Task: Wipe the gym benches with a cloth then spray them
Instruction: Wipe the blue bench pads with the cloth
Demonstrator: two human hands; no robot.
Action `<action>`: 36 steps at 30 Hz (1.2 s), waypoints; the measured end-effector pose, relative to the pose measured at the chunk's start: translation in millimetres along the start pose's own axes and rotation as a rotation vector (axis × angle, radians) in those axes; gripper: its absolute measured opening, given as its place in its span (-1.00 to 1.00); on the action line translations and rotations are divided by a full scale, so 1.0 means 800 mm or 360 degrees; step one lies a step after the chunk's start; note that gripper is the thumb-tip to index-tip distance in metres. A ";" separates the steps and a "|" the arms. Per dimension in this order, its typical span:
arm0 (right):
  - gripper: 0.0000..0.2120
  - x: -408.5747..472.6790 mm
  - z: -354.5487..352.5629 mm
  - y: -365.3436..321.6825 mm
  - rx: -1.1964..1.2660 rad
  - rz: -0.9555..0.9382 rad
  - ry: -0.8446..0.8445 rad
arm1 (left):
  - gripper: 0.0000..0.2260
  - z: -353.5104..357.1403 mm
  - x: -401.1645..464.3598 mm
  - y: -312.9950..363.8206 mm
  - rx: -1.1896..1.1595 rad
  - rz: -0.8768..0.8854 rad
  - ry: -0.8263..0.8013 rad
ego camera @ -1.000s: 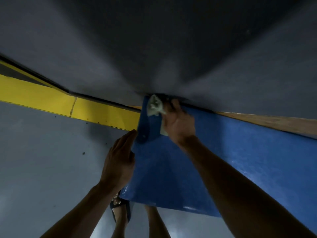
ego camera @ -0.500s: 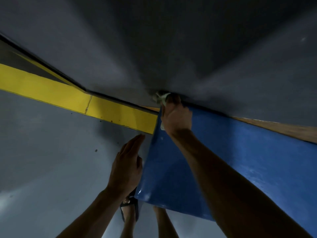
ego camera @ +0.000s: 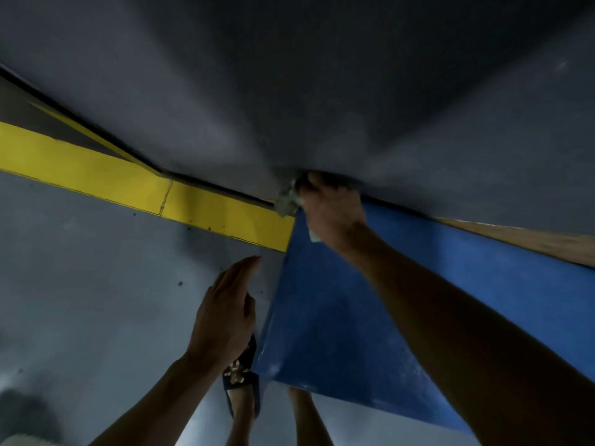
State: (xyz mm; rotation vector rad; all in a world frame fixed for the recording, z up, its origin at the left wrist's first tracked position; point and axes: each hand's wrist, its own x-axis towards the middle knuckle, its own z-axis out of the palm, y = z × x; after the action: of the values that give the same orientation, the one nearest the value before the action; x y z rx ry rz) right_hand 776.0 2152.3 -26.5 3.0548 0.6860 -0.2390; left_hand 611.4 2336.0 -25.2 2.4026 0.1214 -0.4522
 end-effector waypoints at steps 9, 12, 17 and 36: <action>-0.46 -0.112 0.037 -0.030 0.0419 -0.0535 -0.0011 | -0.45 0.000 -0.013 -0.006 -0.0047 -0.0026 -0.0030; -0.59 -0.109 0.028 0.019 0.0397 -0.0387 -0.0034 | -0.47 0.000 -0.015 -0.005 -0.0045 -0.0019 -0.0057; -0.67 -0.101 0.031 0.079 0.0204 0.0512 0.0324 | -0.46 0.003 -0.015 -0.005 -0.0064 -0.0029 -0.0090; -0.51 -0.062 0.013 -0.030 0.0181 0.0192 0.0153 | -0.45 -0.031 -0.035 -0.032 0.0000 -0.0012 -0.0133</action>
State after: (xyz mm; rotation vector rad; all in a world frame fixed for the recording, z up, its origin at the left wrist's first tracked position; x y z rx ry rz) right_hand 719.7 2152.7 -28.6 3.2200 0.5048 -0.1357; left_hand 587.0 2372.3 -13.0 2.3800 0.0935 -0.5549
